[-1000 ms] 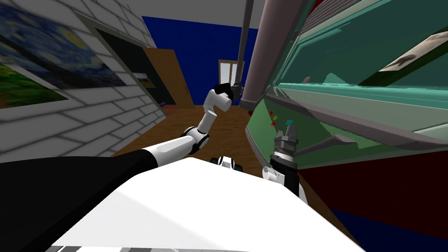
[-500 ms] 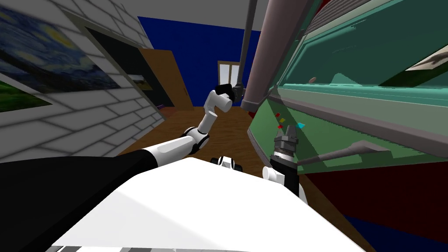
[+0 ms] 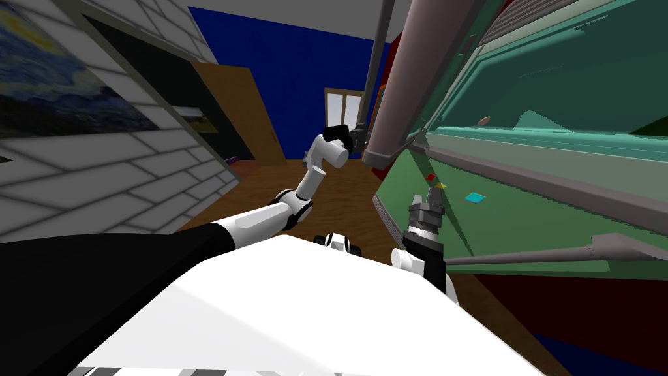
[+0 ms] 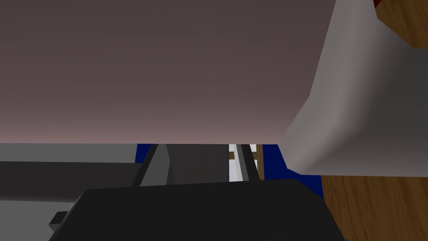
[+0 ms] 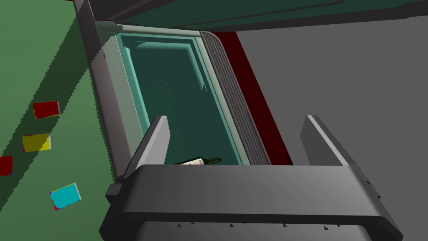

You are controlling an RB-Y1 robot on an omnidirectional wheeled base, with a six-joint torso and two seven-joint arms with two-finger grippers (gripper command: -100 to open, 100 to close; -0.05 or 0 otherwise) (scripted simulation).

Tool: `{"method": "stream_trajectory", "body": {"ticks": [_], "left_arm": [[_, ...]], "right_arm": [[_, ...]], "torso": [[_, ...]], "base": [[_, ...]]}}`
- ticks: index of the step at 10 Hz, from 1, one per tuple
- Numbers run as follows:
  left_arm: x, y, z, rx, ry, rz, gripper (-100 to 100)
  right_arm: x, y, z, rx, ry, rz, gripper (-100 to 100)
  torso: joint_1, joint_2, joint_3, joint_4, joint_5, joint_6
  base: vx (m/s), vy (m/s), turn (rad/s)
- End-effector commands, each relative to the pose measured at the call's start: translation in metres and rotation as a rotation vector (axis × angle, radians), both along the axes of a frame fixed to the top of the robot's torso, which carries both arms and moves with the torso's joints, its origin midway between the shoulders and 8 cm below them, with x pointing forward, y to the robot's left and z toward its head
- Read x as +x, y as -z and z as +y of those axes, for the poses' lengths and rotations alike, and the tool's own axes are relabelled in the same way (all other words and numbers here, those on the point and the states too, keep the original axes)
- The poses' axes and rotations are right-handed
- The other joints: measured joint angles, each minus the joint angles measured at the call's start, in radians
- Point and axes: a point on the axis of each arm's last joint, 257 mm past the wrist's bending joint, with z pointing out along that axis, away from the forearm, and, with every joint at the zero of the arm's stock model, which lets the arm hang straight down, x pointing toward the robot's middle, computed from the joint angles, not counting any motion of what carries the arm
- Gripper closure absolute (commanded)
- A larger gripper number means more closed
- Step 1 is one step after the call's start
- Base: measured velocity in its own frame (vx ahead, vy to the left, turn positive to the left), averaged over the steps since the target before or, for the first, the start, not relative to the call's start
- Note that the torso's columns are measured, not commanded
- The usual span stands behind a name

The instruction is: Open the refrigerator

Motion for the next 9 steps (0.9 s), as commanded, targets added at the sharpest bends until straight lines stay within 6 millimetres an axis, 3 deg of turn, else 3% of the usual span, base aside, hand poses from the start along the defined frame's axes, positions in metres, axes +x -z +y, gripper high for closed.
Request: {"method": "stream_trajectory", "body": {"ticks": [1, 5, 7, 9], "left_arm": [[-0.013, -0.009, -0.018, -0.009, 0.050, -0.016, 100], [-0.022, -0.010, -0.032, -0.010, 0.090, -0.017, 100], [-0.024, -0.007, -0.035, -0.005, 0.102, -0.011, 100], [-0.029, -0.008, -0.041, -0.006, 0.122, -0.013, 100]], "right_arm": [[0.000, 0.000, 0.000, 0.000, 0.000, 0.000, 0], [0.000, 0.000, 0.000, 0.000, 0.000, 0.000, 0], [0.000, 0.000, 0.000, 0.000, 0.000, 0.000, 0], [0.000, 0.000, 0.000, 0.000, 0.000, 0.000, 0]], "torso": [[0.000, 0.000, 0.000, 0.000, 0.000, 0.001], [0.008, 0.002, 0.002, 0.001, 0.002, -0.001], [0.003, 0.009, 0.007, -0.001, 0.002, -0.005], [0.012, -0.001, 0.001, 0.000, 0.004, -0.003]], "base": [[0.176, 0.339, -0.107], [0.154, 0.247, -0.074], [0.092, 0.119, -0.028], [0.205, 0.221, -0.085]]}}
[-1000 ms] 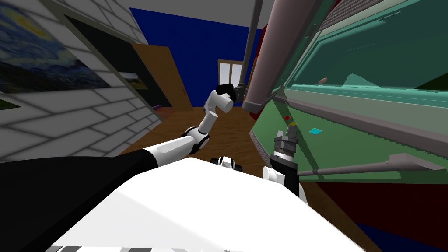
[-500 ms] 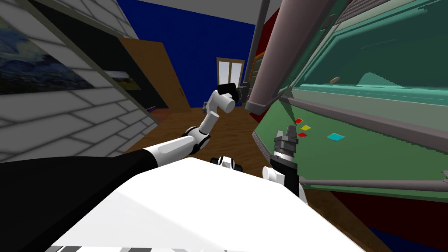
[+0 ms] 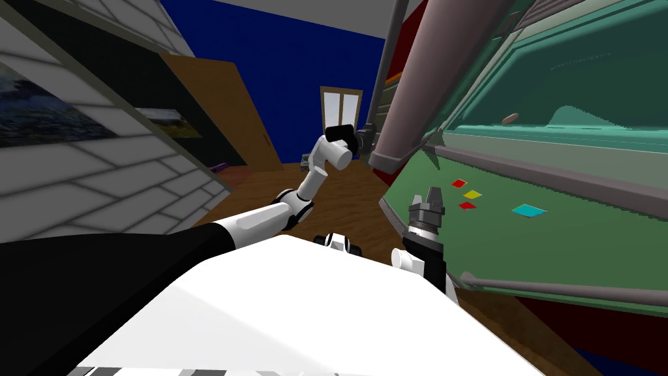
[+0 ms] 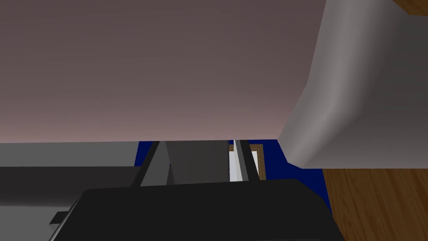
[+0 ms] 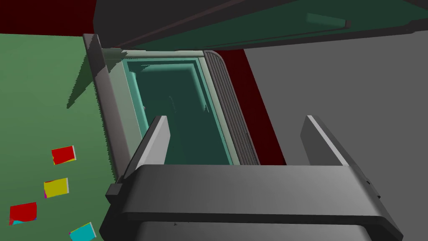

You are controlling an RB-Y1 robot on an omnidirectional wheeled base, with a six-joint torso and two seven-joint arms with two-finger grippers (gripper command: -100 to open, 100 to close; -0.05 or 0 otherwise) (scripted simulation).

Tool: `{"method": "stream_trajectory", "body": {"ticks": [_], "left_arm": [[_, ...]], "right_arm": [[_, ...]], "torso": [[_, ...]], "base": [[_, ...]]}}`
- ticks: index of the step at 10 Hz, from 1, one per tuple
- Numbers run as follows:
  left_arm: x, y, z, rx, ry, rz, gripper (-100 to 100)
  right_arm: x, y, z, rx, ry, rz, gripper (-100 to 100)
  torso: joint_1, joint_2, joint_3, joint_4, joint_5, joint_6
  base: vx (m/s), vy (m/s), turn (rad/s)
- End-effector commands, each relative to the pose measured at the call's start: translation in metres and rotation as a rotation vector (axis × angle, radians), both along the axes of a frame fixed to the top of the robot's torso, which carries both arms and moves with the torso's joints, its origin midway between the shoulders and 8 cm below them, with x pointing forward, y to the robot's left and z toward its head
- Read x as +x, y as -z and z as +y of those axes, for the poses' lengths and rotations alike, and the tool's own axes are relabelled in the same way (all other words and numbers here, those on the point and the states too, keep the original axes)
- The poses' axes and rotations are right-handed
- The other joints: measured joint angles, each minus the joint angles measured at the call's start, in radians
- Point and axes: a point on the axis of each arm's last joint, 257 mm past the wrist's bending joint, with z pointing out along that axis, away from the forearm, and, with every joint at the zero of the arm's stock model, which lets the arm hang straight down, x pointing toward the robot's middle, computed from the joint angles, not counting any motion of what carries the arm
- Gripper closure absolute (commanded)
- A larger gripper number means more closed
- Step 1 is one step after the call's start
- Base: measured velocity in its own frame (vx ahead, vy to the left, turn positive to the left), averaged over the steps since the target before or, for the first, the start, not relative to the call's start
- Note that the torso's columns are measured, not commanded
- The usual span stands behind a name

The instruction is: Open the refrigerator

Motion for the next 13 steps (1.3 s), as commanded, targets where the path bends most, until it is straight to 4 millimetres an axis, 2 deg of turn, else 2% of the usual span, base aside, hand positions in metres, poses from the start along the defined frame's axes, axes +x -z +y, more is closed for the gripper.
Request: {"method": "stream_trajectory", "body": {"ticks": [1, 3, 8, 9, 10, 13], "left_arm": [[-0.008, -0.011, -0.005, -0.001, 0.017, 0.003, -100], [-0.015, -0.023, -0.005, -0.002, 0.024, 0.003, -100], [-0.036, -0.055, -0.007, -0.002, 0.044, 0.003, -100], [-0.029, -0.039, -0.006, 0.015, 0.035, 0.032, -100], [-0.029, -0.038, -0.006, 0.017, 0.032, 0.038, 0], [-0.027, -0.034, -0.006, 0.022, 0.031, 0.048, 0]], "right_arm": [[0.000, 0.000, 0.000, 0.000, 0.000, 0.000, 0], [0.000, 0.000, 0.000, 0.001, 0.000, 0.000, 0], [0.000, 0.000, 0.000, 0.001, 0.000, 0.000, 0], [0.000, 0.000, 0.000, 0.000, 0.000, 0.000, 0], [0.000, 0.000, 0.000, 0.001, 0.000, 0.000, 0], [0.000, 0.000, 0.000, 0.001, 0.000, -0.001, 0]], "torso": [[-0.002, 0.000, -0.001, 0.000, 0.000, -0.001], [-0.012, 0.011, 0.008, 0.001, -0.004, 0.000], [0.003, 0.006, 0.003, 0.005, 0.002, -0.003], [0.000, 0.010, 0.005, 0.009, 0.002, -0.001], [-0.001, 0.012, 0.008, 0.005, 0.000, -0.001], [0.002, 0.008, 0.006, 0.001, 0.001, -0.004]], "base": [[0.100, 0.086, 0.051], [0.027, -0.030, 0.059], [0.020, -0.025, 0.045], [0.029, 0.003, 0.017], [0.010, 0.006, -0.002], [0.000, 0.000, 0.000]]}}
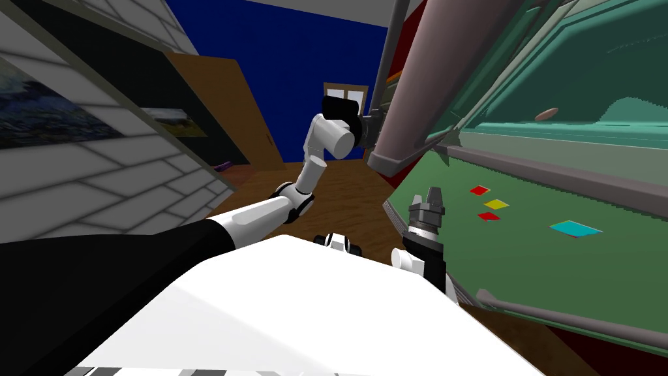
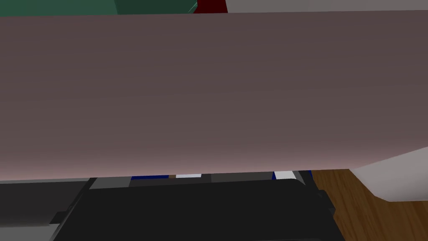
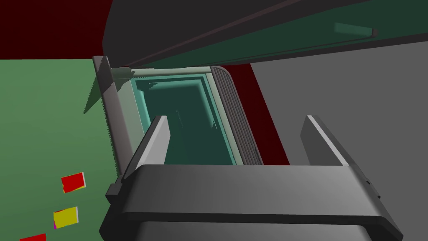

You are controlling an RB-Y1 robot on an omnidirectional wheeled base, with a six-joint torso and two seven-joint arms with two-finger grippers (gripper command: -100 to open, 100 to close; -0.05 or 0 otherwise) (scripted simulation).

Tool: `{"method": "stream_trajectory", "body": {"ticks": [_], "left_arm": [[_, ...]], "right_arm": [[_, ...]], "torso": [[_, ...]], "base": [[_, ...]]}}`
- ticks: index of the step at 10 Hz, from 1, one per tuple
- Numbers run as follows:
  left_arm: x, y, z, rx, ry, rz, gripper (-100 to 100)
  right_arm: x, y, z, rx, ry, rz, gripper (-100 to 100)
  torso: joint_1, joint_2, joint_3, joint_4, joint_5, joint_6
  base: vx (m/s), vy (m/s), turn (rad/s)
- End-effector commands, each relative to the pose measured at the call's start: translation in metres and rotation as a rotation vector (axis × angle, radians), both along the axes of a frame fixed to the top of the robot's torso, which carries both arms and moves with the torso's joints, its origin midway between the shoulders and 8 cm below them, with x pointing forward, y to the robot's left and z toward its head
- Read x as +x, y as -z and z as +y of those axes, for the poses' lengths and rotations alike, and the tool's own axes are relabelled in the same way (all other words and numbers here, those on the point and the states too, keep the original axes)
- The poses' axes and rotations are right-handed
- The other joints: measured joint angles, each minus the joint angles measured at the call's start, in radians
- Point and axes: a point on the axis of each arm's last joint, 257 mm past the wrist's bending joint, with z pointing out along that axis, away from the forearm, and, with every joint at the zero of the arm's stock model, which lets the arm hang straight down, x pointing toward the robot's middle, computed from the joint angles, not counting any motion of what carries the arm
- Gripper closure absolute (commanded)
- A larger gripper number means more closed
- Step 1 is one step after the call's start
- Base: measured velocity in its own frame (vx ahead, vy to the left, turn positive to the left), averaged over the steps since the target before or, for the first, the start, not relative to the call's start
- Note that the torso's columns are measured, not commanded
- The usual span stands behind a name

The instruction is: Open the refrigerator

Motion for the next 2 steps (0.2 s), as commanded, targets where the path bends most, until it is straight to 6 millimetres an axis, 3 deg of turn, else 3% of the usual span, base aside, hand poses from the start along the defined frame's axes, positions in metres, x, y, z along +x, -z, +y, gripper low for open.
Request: {"method": "stream_trajectory", "body": {"ticks": [1, 2], "left_arm": [[0.0002, 0.0010, -0.0001, 0.001, 0.000, 0.002, 0], [0.0004, 0.0017, -0.0002, 0.002, 0.000, 0.004, 0]], "right_arm": [[0.0000, 0.0000, 0.0000, 0.000, 0.000, 0.000, 0], [0.0000, 0.0000, 0.0000, 0.000, 0.000, 0.000, 0]], "torso": [[0.001, -0.001, -0.001, -0.001, 0.000, 0.000], [0.001, -0.002, -0.001, -0.001, 0.000, 0.000]], "base": [[0.000, 0.000, 0.000], [0.000, 0.000, 0.000]]}}
